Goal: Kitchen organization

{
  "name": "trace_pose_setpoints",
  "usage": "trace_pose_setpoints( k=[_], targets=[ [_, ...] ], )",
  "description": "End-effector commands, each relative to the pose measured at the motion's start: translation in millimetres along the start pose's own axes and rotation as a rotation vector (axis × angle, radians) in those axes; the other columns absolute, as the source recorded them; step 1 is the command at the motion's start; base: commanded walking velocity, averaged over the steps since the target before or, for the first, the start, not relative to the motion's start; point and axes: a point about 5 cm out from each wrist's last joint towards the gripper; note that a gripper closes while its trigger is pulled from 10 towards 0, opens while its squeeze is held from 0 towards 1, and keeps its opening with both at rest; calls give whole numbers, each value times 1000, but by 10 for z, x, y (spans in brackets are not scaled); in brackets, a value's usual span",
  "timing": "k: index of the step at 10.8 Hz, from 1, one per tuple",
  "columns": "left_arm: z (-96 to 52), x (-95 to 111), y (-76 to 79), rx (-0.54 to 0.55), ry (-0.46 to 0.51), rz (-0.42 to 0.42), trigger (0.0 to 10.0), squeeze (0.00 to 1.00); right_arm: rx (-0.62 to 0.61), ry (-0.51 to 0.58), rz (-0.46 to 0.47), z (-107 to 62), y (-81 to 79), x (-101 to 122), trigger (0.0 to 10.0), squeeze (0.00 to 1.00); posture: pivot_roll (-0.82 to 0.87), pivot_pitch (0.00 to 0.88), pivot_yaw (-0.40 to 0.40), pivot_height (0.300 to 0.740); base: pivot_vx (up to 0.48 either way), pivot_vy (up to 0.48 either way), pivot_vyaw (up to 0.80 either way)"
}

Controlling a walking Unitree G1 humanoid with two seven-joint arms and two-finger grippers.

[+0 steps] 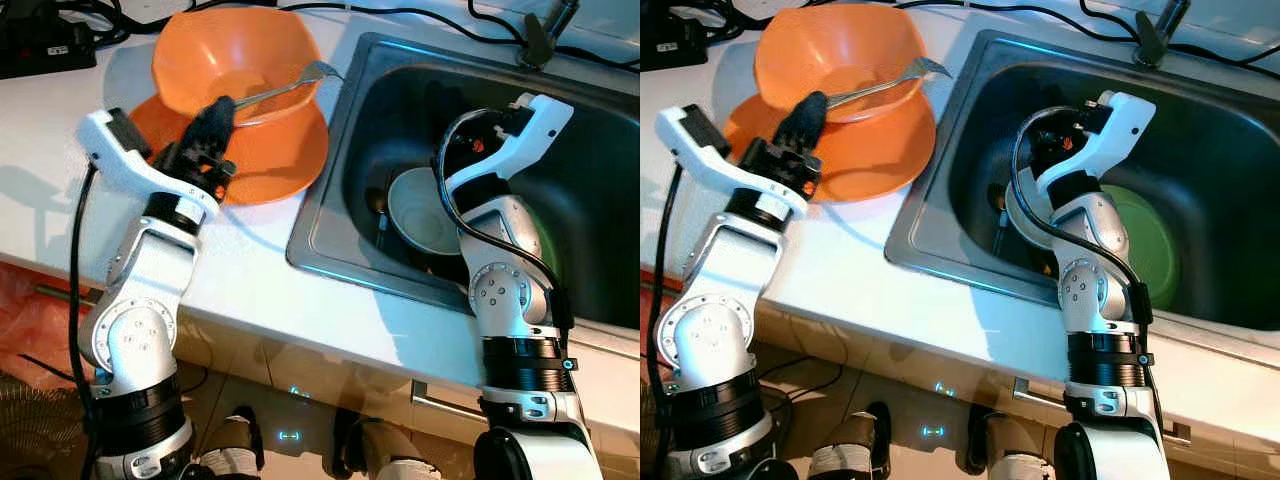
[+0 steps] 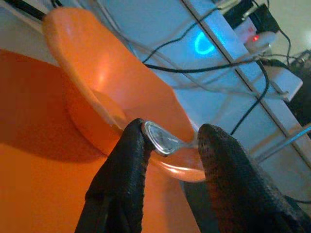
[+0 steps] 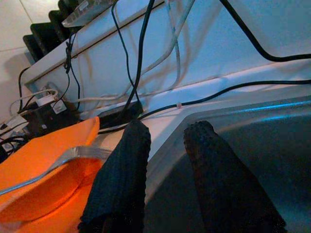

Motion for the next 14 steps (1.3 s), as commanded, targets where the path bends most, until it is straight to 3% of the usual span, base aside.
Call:
trace_pose_setpoints(
  k=[1,7,11,12,13,14],
  targets=[
    [-1,-28,-61,44,-9,-11,0,0,-14,-21,-10,-49,57,-29,10000,0,149,269,-74,740,0,0,0],
    [5,-30,-70,56,3,-17,0,0,-13,-25,-11,-55,66,-36,10000,0,147,264,-75,740,0,0,0],
    [1,93,60,-31,89,-16,392,0,-9,-28,-10,-46,61,-44,10000,0,148,261,-76,740,0,0,0],
    [0,85,67,-35,87,-16,3294,0,-8,-29,-10,-44,60,-44,10000,0,148,262,-77,740,0,0,0],
    [-1,82,75,-40,88,-18,10000,0,-9,-29,-11,-43,60,-44,10000,0,148,264,-77,740,0,0,0],
    [5,84,98,-51,89,-18,10000,0,-8,-31,-13,-42,59,-44,10000,0,147,265,-78,740,0,0,0]
  ],
)
Point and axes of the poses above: a point about 5 cm out from each wrist's last joint towards the gripper, its own z axis pointing out of the wrist towards the gripper, its own x axis along the axis of the wrist's last joint, y = z × x, and after that the axes turned 11 degrees about z, right-handed
